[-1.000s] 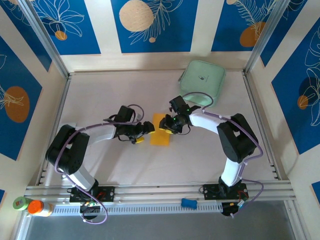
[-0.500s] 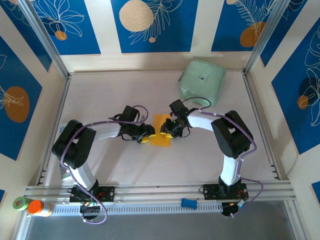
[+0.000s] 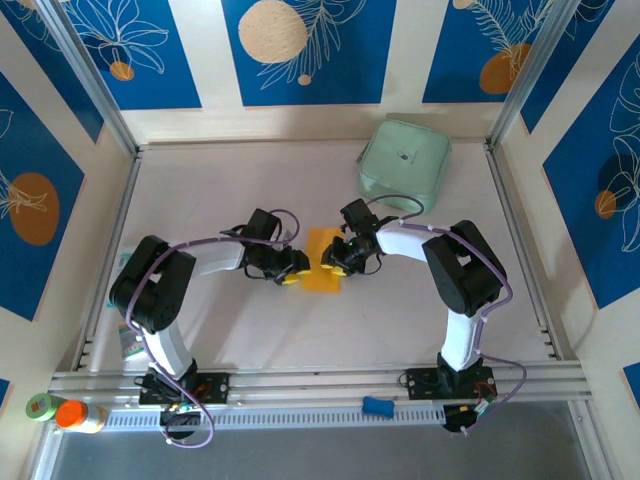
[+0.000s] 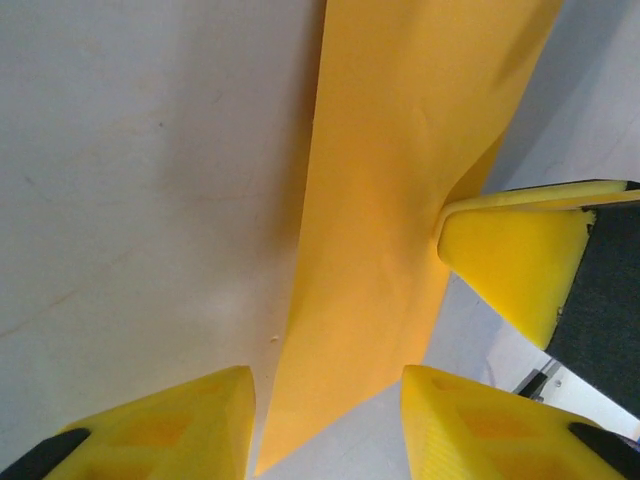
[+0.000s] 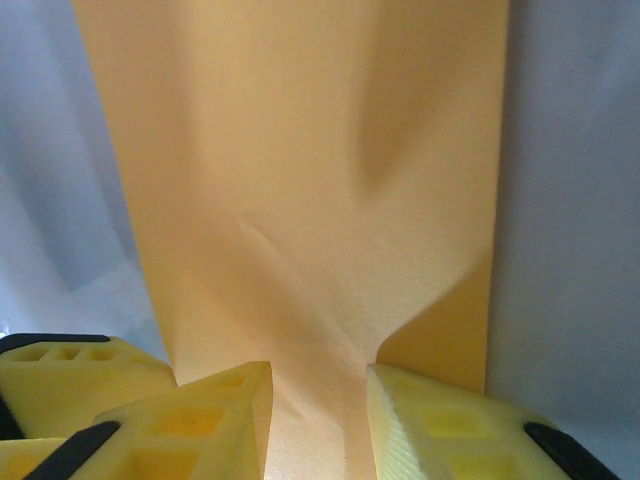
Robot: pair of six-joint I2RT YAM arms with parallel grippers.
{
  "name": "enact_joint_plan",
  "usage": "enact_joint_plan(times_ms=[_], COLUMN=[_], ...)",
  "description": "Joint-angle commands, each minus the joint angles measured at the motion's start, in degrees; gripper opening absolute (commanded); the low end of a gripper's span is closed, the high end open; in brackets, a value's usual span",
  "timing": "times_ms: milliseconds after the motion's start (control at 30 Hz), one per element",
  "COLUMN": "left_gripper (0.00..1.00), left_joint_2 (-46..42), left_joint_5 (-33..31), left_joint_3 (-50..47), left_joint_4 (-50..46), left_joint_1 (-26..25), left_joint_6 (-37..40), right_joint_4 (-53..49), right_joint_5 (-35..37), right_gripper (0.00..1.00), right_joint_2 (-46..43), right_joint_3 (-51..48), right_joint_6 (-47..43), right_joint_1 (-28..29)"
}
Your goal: Fold a paper plane with a square sheet of paper (pick it up from the middle)
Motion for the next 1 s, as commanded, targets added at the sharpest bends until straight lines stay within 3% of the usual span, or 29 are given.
enact_joint_plan(times_ms=[0,267,600,967], left_gripper=[0.40,0.35,0.33,0.22], left_joint_2=[1.4,2.4,3.9,6.9], left_joint_5=[0.7,4.2,3.0,3.0], left_joint_3=[1.3,1.9,4.0,5.4], left_joint_4=[-0.4,3.9,3.2,5.7], left_joint_1=[-0.9,-1.1,-0.4,1.0], left_joint_6=[1.0,-0.8,-0.4,-2.7], right_joint_4=[-1.6,-2.3,-2.2,0.5], right_joint_5=[0.1,0.2,0.2,-0.2], right_gripper=[0.32,0.32,0.32,0.32], right_joint_2=[1.9,1.8,1.7,-0.2], right_joint_3=[-1.2,-1.0,-1.0,-2.5], right_joint_6=[-0.5,-0.6,-1.3,-3.5], right_joint_1=[-0.3,-0.7,-0.9,-1.8])
